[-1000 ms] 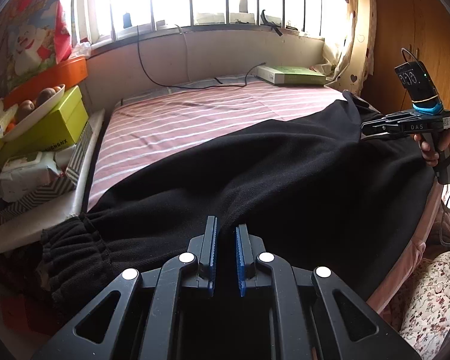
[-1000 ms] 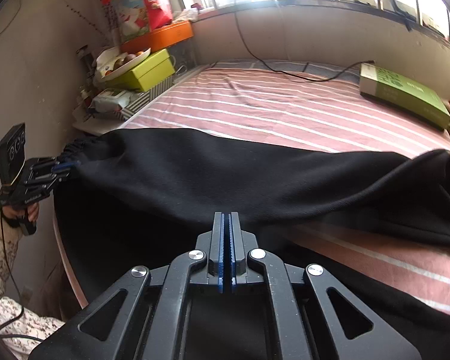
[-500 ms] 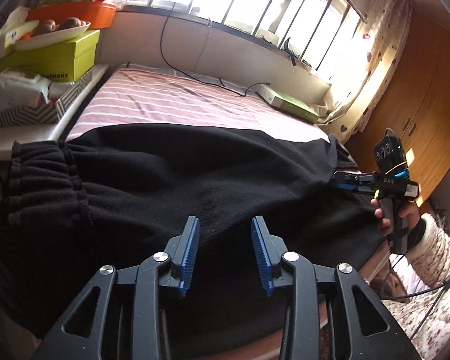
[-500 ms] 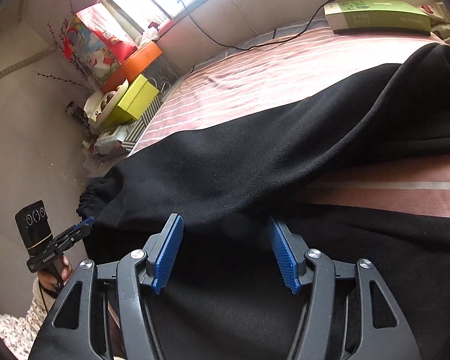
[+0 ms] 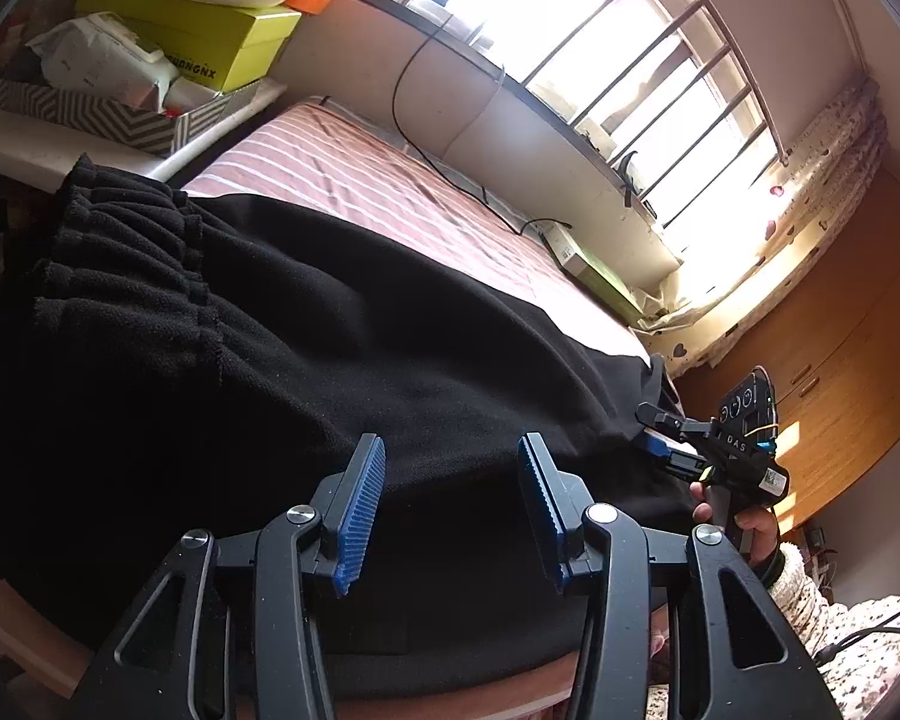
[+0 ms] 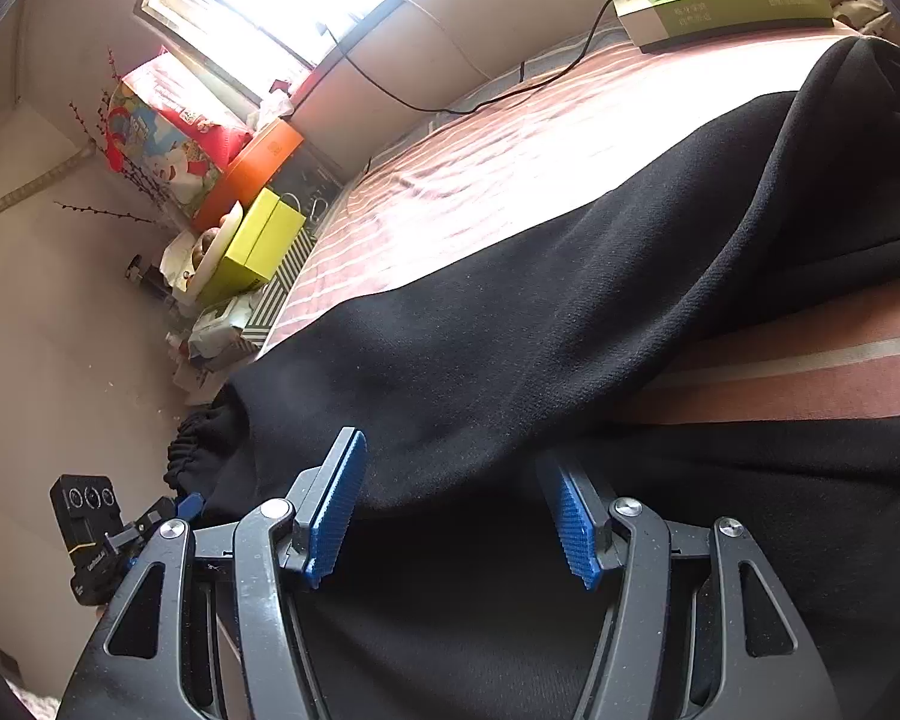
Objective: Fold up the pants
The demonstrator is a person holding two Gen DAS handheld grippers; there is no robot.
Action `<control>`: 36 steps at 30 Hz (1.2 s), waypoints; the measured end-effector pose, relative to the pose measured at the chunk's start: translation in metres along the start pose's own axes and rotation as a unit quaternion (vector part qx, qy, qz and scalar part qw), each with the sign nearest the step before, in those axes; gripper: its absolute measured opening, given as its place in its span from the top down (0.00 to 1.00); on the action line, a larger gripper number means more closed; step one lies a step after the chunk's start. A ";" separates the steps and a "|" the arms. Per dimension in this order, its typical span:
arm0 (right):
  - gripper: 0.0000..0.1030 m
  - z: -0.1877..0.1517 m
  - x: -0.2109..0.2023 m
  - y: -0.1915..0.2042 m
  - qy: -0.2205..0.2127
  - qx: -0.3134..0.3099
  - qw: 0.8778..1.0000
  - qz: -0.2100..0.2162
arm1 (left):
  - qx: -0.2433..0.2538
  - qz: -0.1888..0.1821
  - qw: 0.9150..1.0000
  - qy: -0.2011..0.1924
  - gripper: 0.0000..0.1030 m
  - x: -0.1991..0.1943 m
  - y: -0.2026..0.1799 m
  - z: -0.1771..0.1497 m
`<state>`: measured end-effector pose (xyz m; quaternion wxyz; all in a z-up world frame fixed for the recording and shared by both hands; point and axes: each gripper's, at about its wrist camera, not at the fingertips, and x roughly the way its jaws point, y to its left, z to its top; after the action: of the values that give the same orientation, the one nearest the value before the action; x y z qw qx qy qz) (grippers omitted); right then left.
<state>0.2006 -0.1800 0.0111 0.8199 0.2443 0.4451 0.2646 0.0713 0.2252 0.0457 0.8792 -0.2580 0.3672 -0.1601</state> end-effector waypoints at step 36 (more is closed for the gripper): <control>0.93 0.011 -0.003 -0.014 -0.057 0.056 0.996 -0.039 | -0.192 0.028 0.979 -0.058 0.42 0.008 0.037 0.012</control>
<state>0.2119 -0.1946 0.0092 0.8388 0.2870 0.4209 0.1922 0.0888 0.2551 0.0270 0.8371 -0.4204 0.3469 -0.0470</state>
